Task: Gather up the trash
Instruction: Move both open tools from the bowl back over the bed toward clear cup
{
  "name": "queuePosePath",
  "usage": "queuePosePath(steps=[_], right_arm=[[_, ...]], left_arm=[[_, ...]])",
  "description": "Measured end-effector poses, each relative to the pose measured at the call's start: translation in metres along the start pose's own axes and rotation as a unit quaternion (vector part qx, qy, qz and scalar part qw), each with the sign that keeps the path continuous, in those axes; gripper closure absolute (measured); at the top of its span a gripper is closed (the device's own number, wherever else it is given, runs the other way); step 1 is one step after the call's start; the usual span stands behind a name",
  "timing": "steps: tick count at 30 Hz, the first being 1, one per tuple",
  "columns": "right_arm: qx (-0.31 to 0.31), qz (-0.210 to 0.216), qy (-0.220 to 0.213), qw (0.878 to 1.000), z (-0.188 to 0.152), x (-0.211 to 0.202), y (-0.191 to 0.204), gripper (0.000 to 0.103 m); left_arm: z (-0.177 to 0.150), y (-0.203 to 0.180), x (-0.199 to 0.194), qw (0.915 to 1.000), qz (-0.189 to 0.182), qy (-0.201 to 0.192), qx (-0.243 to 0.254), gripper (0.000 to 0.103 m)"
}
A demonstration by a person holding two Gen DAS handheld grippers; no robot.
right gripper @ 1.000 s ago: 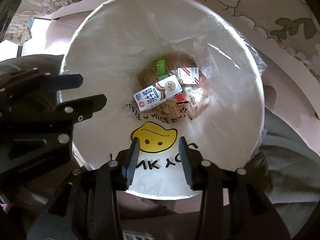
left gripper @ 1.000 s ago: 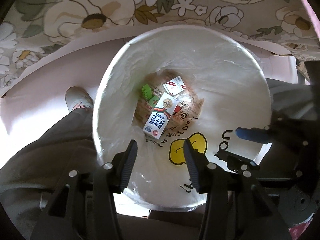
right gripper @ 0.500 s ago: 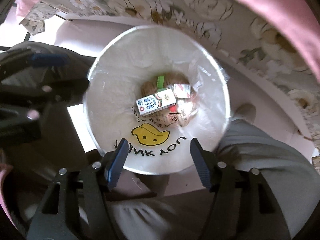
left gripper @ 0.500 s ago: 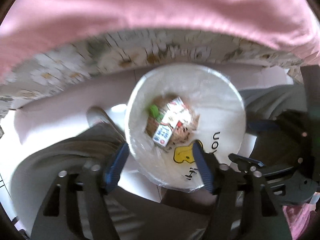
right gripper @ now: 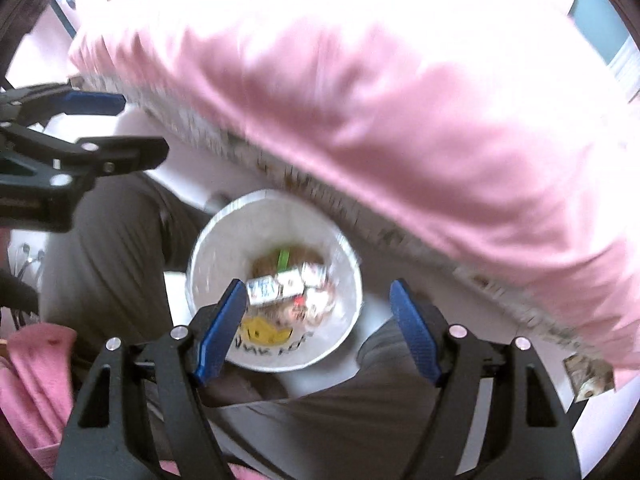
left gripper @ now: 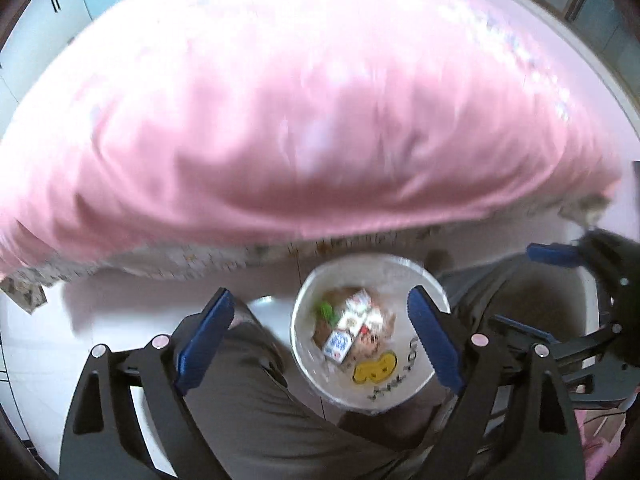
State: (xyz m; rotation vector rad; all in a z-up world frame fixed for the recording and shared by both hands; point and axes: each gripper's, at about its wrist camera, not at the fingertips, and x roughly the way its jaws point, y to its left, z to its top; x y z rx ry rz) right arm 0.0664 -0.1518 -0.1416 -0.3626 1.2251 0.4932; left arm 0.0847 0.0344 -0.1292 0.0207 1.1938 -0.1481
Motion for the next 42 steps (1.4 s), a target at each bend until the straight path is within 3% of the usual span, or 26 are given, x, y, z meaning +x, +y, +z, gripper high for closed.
queuePosePath(steps=[8, 14, 21, 31, 36, 42], right_arm=[[0.011, -0.016, -0.099, 0.995, 0.024, -0.078, -0.017, 0.023], [0.019, -0.024, -0.148, 0.989, 0.040, -0.108, -0.026, 0.024], [0.045, -0.014, -0.185, 0.982, 0.073, -0.124, -0.046, 0.024], [0.047, -0.009, -0.196, 0.980, 0.140, -0.109, -0.077, 0.023], [0.045, -0.004, -0.189, 0.981, 0.181, -0.083, -0.098, 0.023], [0.054, 0.010, -0.175, 0.983, 0.242, -0.034, -0.139, 0.023]], left_arm=[[0.035, 0.013, -0.059, 0.9964, 0.006, -0.080, -0.028, 0.012], [0.058, 0.023, -0.099, 0.9898, 0.017, -0.136, -0.039, 0.012], [0.090, 0.036, -0.117, 0.9845, 0.009, -0.168, -0.049, 0.012], [0.160, 0.053, -0.097, 0.9838, 0.011, -0.170, -0.056, 0.012], [0.204, 0.064, -0.076, 0.9847, 0.008, -0.165, -0.054, 0.012], [0.280, 0.080, -0.029, 0.9868, 0.007, -0.151, -0.057, 0.012]])
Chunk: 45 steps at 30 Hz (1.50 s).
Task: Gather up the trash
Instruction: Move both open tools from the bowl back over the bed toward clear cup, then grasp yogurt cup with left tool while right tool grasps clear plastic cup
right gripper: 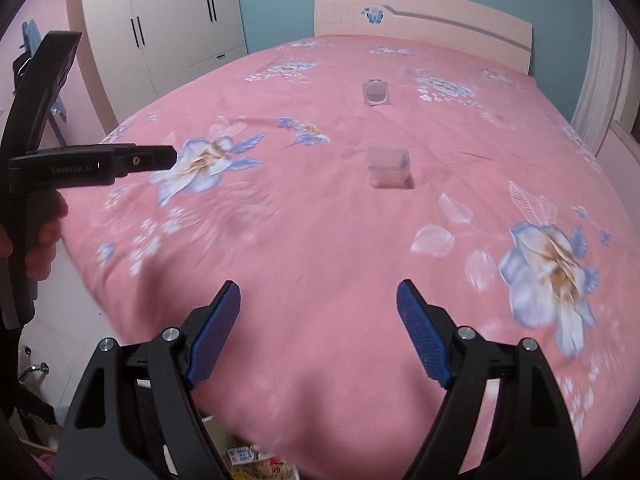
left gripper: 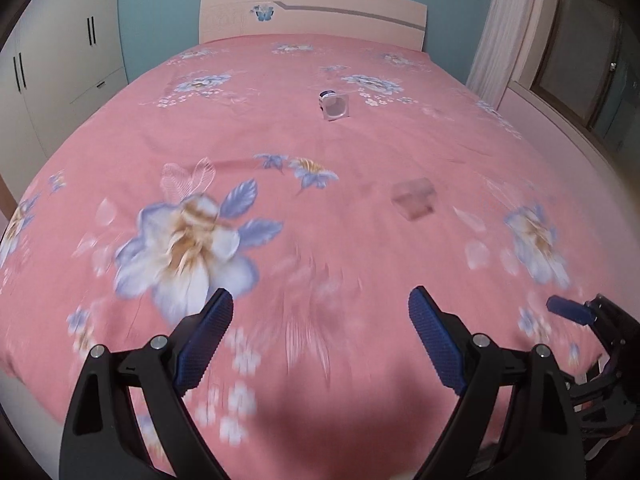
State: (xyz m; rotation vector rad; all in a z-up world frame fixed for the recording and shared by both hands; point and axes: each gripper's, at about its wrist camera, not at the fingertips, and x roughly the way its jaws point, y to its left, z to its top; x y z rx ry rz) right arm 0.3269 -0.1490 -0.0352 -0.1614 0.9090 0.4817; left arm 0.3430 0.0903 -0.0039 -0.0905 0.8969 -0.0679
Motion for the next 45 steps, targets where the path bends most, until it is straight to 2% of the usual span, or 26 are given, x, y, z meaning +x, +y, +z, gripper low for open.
queuePosePath(steps=[6, 11, 17, 22, 26, 29, 35, 41, 44, 45], right_arm=[[0.019, 0.010, 0.007, 1.000, 0.058, 0.076, -0.051, 0.023], [0.031, 0.025, 0.033, 0.999, 0.099, 0.127, -0.081, 0.023], [0.040, 0.037, 0.080, 0.995, 0.120, 0.159, -0.086, 0.023], [0.050, 0.024, 0.095, 0.994, 0.128, 0.177, -0.089, 0.023], [0.066, 0.022, 0.102, 0.992, 0.133, 0.191, -0.097, 0.023], [0.083, 0.025, 0.110, 0.990, 0.133, 0.204, -0.103, 0.023], [0.092, 0.031, 0.116, 0.989, 0.129, 0.224, -0.111, 0.024], [0.051, 0.008, 0.102, 0.993, 0.131, 0.231, -0.100, 0.024], [0.046, -0.009, 0.088, 0.995, 0.128, 0.230, -0.098, 0.033], [0.047, -0.015, 0.082, 0.995, 0.128, 0.230, -0.098, 0.040]], left_arm=[[0.076, -0.002, 0.071, 0.9999, 0.002, 0.004, 0.011, 0.012], [0.135, -0.010, 0.119, 0.9994, 0.017, 0.019, 0.022, 0.012], [0.196, -0.018, 0.162, 0.9974, 0.015, 0.071, 0.005, 0.012], [0.241, -0.020, 0.190, 0.9957, 0.008, 0.091, -0.018, 0.012], [0.279, -0.022, 0.223, 0.9945, 0.032, 0.096, -0.026, 0.010], [0.309, -0.020, 0.264, 0.9914, 0.046, 0.116, -0.039, 0.010], [0.349, -0.022, 0.336, 0.9857, 0.039, 0.152, -0.061, 0.010], [0.357, -0.032, 0.388, 0.9825, 0.073, 0.167, -0.037, 0.010], [0.354, -0.034, 0.406, 0.9795, 0.082, 0.182, -0.029, 0.010], [0.352, -0.035, 0.411, 0.9794, 0.082, 0.182, -0.028, 0.011]])
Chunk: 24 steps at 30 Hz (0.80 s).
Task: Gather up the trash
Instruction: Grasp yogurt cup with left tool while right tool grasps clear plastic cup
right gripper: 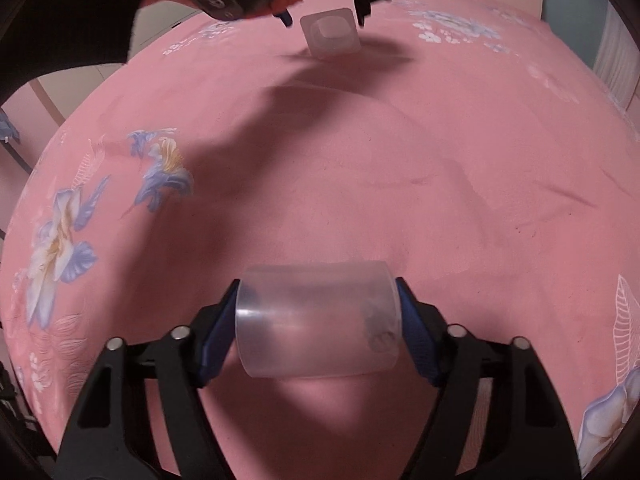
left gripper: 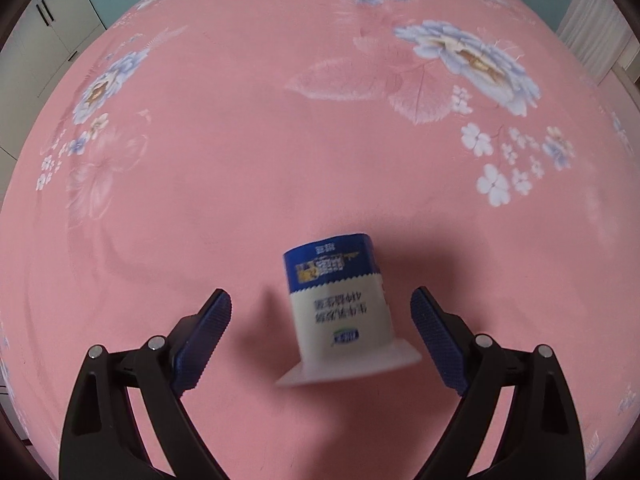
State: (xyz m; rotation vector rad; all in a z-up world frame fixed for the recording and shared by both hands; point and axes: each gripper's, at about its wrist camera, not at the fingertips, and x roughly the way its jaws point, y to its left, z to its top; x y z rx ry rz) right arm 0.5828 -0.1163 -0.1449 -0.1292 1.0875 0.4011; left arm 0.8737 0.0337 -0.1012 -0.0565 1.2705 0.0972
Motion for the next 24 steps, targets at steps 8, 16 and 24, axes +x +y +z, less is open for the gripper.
queuePosePath(steps=[8, 16, 24], right_arm=[[-0.035, -0.020, -0.022, 0.999, -0.009, -0.005, 0.008, 0.048], [-0.022, 0.007, -0.032, 0.999, -0.012, -0.021, -0.005, 0.048], [-0.009, 0.018, -0.071, 0.997, 0.004, -0.066, -0.012, 0.048]], left_arm=[[-0.017, -0.012, 0.020, 0.9994, -0.015, 0.008, 0.028, 0.047], [-0.052, 0.013, -0.022, 0.9982, -0.023, -0.041, 0.037, 0.049], [-0.099, 0.045, -0.087, 0.9927, -0.031, -0.091, 0.072, 0.049]])
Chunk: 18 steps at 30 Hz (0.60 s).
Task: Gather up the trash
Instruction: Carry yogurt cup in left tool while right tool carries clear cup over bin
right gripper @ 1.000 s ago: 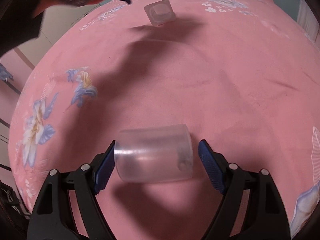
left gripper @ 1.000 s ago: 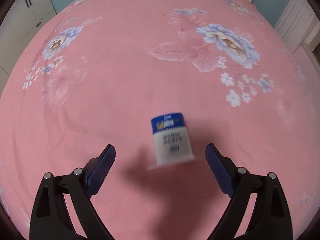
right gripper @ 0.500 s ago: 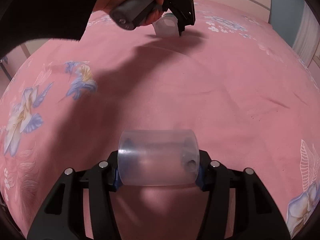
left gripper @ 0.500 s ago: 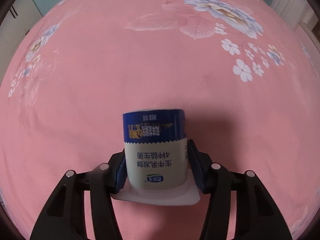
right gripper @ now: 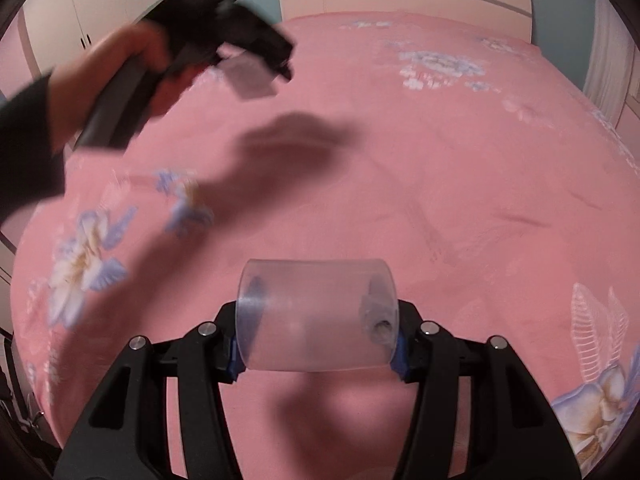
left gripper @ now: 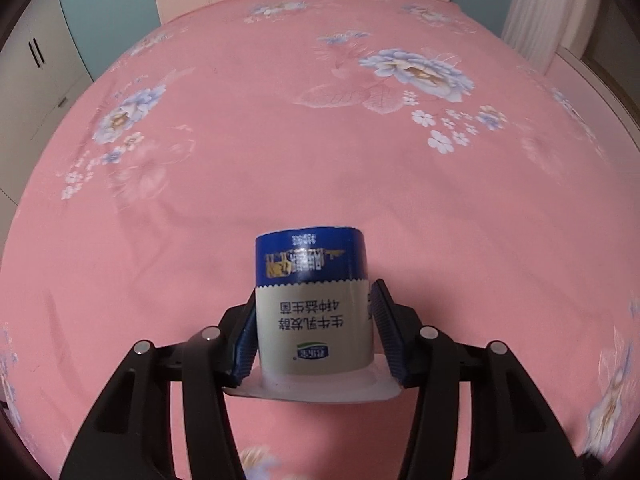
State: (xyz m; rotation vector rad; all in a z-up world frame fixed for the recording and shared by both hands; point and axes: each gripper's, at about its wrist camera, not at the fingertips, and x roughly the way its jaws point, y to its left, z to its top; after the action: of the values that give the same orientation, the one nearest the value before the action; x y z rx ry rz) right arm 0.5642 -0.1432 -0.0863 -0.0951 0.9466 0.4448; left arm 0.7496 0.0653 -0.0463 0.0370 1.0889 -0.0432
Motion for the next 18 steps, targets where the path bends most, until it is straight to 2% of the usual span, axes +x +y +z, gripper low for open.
queuePosePath(steps=[6, 13, 18], right_arm=[[-0.040, -0.029, -0.045, 0.998, -0.001, -0.031, 0.013, 0.048], [-0.061, -0.051, -0.078, 0.994, -0.032, -0.073, 0.031, 0.048], [-0.041, -0.048, -0.086, 0.994, -0.063, -0.131, 0.053, 0.048]], left_arm=[[-0.051, -0.004, -0.051, 0.9990, -0.033, -0.016, 0.026, 0.049], [-0.120, -0.016, -0.116, 0.9966, -0.036, -0.043, 0.060, 0.049], [-0.176, -0.023, -0.179, 0.9956, -0.027, -0.057, 0.070, 0.049]])
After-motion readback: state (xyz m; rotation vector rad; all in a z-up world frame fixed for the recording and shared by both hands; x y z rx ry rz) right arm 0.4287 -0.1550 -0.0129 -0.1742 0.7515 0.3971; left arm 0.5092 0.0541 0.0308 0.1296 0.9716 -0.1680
